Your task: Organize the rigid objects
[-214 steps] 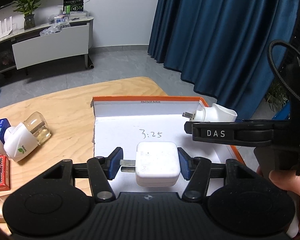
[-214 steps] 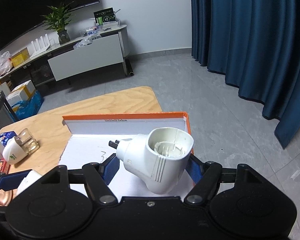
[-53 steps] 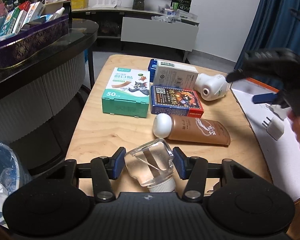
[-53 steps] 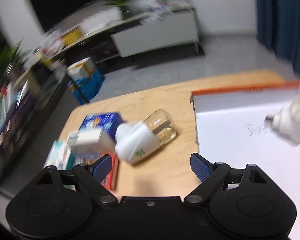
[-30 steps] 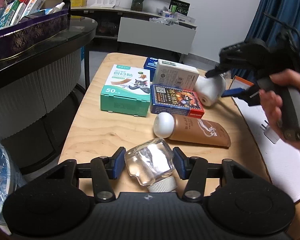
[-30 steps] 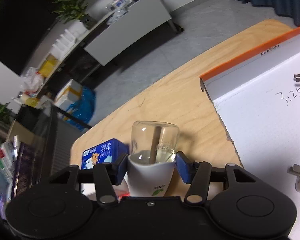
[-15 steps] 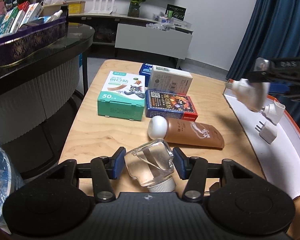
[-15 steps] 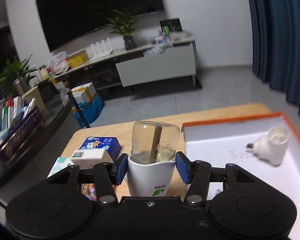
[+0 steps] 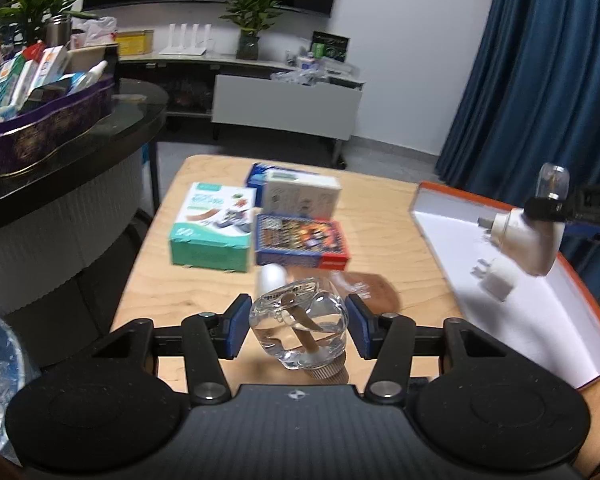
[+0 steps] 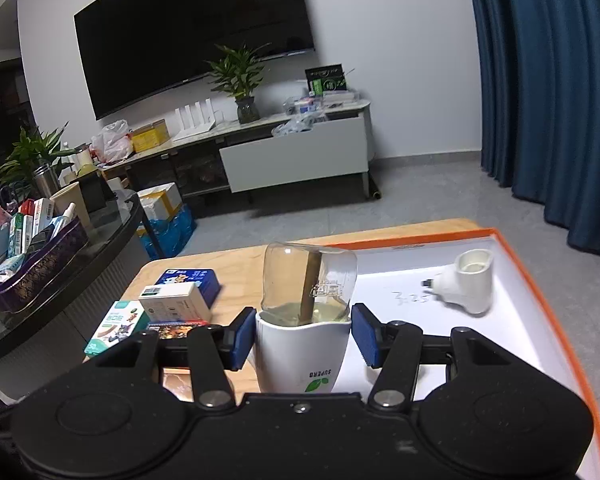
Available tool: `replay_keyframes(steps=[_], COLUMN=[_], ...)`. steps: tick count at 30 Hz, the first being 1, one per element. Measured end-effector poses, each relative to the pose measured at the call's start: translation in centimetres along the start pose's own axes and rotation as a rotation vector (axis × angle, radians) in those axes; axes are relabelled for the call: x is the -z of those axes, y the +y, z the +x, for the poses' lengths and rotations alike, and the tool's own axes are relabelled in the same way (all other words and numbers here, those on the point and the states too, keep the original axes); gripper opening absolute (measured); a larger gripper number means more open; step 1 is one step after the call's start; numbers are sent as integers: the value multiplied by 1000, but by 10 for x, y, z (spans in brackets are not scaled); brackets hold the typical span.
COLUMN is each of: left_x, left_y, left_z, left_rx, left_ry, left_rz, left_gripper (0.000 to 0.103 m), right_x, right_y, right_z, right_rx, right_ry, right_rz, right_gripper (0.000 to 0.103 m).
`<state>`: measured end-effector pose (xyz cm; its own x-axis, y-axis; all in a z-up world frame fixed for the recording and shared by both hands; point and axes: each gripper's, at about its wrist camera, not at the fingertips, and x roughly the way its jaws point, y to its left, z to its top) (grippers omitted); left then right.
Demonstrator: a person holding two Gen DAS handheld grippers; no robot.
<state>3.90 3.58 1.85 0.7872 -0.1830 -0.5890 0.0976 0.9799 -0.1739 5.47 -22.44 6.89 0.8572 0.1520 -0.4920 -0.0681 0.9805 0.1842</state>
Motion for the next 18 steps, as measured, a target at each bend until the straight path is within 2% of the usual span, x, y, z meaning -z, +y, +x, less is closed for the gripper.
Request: replay_keyframes(steps=[8, 18], left_x=[-14, -24], left_y=[-41, -120], left_z=[-8, -1], left_rx=[70, 238], left_ry=[-35, -37], left_rz=[74, 188], left_gripper=[51, 52], right_x=[5, 13], right_y=[-27, -69], right_z=[-38, -85], right_rx=[75, 206], right_ry=[-51, -110], right_rz=[-2, 23], right_gripper=[64, 64])
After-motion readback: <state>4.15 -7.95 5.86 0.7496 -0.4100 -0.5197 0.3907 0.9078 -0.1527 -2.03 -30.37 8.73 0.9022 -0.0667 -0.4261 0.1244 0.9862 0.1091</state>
